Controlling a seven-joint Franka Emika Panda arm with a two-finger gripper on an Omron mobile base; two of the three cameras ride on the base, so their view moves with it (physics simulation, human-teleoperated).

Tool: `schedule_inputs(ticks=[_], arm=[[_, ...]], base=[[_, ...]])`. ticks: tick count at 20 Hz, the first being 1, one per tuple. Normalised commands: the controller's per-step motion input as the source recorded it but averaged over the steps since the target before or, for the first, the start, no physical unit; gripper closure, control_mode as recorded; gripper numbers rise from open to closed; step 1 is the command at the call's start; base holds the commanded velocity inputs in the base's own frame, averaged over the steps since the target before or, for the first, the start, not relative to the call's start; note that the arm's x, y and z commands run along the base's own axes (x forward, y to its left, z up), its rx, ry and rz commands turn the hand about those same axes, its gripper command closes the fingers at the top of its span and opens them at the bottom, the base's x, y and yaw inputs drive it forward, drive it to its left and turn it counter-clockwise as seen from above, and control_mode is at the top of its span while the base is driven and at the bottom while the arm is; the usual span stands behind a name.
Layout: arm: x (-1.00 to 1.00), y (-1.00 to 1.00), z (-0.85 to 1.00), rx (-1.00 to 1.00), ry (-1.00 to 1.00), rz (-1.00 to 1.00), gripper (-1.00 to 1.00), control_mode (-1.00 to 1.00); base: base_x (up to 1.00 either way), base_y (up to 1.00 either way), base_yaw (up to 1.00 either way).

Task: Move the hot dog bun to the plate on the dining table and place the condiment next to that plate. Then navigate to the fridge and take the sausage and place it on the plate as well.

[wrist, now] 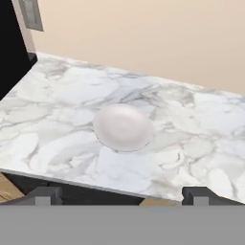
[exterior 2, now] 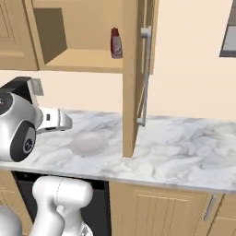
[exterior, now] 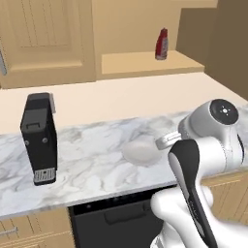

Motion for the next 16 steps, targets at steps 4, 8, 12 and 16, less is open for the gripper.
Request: schedule_inputs(ticks=[4,8,12,16], arm=[[0.0,0.0,0.0,0.0,0.0,0.0,-1.0,1.0],[0.0,0.0,0.0,0.0,0.0,0.0,-1.0,1.0],[0.0,0.0,0.0,0.0,0.0,0.0,-1.0,1.0],[0.0,0.0,0.0,0.0,0.0,0.0,-1.0,1.0]], base=[[0.57,-0.09,0.23],[0.25,0.03,0.0],[0.88,0.09,0.0],[0.66,0.0,0.0]])
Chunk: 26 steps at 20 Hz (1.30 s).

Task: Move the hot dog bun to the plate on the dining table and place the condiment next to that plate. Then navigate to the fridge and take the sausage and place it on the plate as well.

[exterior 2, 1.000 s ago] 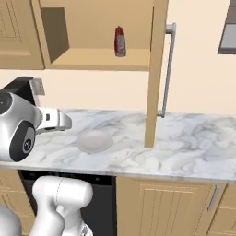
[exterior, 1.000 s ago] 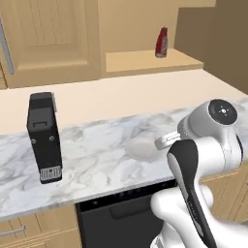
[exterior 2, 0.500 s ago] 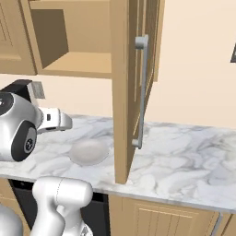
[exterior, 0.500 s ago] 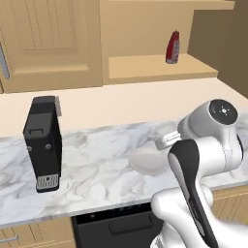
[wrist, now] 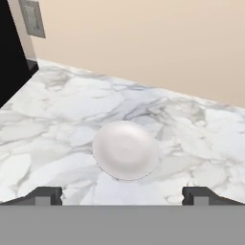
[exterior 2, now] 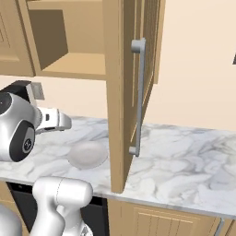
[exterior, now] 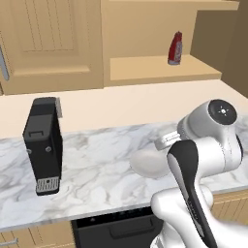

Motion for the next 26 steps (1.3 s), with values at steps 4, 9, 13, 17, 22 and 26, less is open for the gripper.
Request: schedule_inputs(ticks=[4,9,13,17,22,26], arm=[[0.24,-0.16,0.44,0.0,-0.19,-0.03,-1.0,-1.0],[0.21,-0.25,0.6,0.02,-0.16,-0.07,-1.0,-1.0],[0.16,-0.4,0.53,0.06,-0.21,0.0,-1.0,-1.0],[0.16,-0.02,0.49,0.02,-0.34,-0.02,-1.0,-1.0],[0.12,0.0,0.55,0.1,-0.42,-0.15,-1.0,-1.0],[0.29,-0.04,0.99,0.27,-0.18,-0.19,-1.0,-1.0]], base=[[0.0,0.0,0.0],[0.0,0.0,0.0],[0.0,0.0,0.0],[0.0,0.0,0.0],[0.0,0.0,0.0],[0.0,0.0,0.0]])
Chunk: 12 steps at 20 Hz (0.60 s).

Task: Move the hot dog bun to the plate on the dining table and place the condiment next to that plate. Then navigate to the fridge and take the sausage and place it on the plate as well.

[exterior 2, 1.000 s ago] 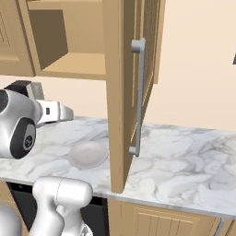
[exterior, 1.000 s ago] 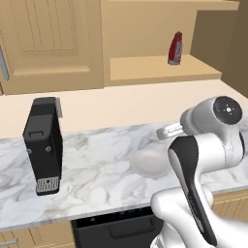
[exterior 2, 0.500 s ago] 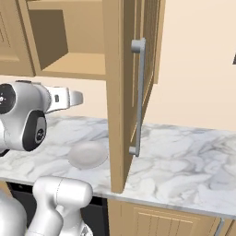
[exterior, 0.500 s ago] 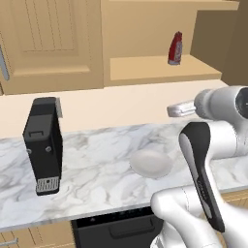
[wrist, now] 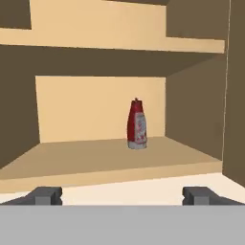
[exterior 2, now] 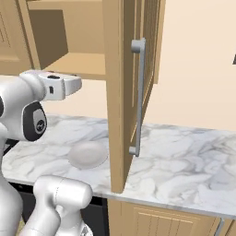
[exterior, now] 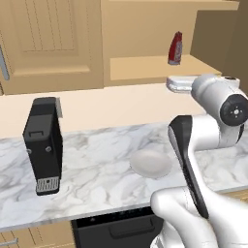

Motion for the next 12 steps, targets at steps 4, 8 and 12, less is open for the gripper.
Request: schedule_inputs(ticks=[4,8,12], arm=[[0.39,-0.25,0.75,0.25,-0.01,-0.15,-1.0,-1.0],[0.52,-0.38,0.21,0.08,0.01,-0.01,-1.0,-1.0],[0.57,-0.1,-0.06,0.0,0.01,0.0,-1.0,-1.0]], base=[[0.0,0.0,0.0],[0.0,0.0,0.0],[0.0,0.0,0.0]])
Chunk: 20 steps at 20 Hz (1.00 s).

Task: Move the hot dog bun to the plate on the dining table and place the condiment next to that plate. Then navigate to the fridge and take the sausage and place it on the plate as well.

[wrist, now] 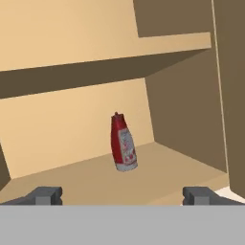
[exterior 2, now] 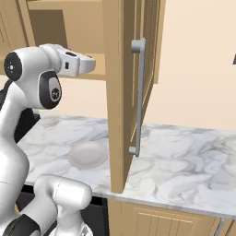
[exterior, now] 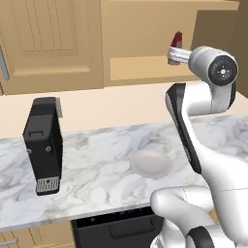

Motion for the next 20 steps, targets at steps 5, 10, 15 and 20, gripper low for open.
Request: schedule_inputs(ticks=[5,10,15,20], arm=[[0.57,0.0,-0.1,0.0,-0.02,0.02,-1.0,-1.0],[0.6,0.0,-0.02,0.0,-0.01,0.0,-1.0,-1.0],[0.49,0.0,0.0,0.0,0.0,0.0,-1.0,-1.0],[0.46,0.0,0.0,0.0,0.0,0.0,-1.0,-1.0]], base=[[0.0,0.0,0.0],[0.0,0.0,0.0],[0.0,0.0,0.0],[0.0,0.0,0.0]])
